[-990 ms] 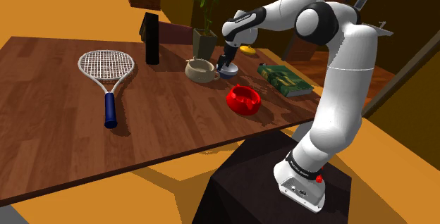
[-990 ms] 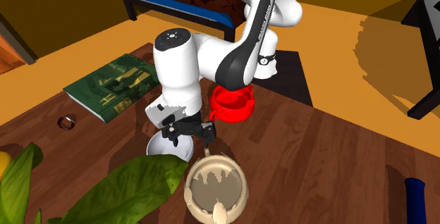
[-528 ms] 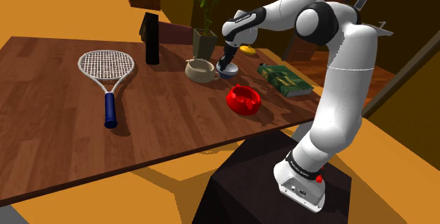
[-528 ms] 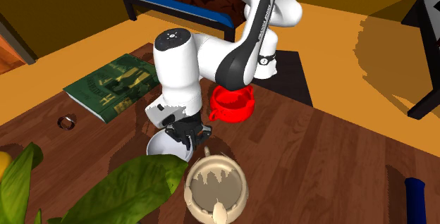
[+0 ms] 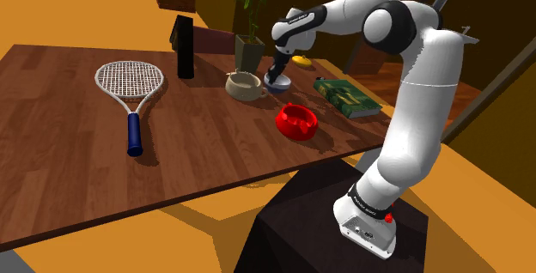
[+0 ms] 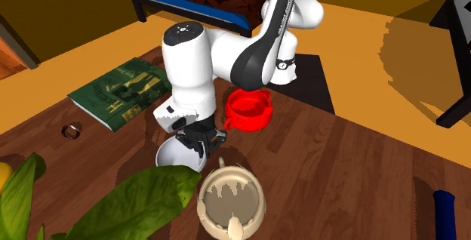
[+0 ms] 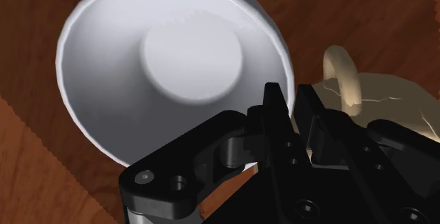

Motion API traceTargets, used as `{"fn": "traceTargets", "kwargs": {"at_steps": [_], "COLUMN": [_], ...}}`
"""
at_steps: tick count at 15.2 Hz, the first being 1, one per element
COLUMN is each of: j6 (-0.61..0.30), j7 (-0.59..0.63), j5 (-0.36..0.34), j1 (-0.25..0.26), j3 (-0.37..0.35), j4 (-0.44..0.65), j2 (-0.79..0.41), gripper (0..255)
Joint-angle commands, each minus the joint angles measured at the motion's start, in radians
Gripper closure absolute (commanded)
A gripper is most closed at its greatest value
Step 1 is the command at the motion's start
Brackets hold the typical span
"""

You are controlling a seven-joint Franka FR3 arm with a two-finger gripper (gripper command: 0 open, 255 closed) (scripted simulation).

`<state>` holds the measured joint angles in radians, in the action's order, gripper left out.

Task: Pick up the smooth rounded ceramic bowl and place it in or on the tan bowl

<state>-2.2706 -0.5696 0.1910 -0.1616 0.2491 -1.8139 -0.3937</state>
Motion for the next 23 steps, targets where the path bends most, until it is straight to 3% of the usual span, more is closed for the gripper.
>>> {"fn": "traceTargets", "kwargs": {"at_steps": [1,23], "j6": [0.022,0.279], "j7": [0.004,0.044], "j5": [-0.005,-0.051], "j1": [0.001,0.008], "j3": [0.003,0.020], "j4": [0.012,0.174], "j2": [0.011,0.111], "gripper": [255,255]}}
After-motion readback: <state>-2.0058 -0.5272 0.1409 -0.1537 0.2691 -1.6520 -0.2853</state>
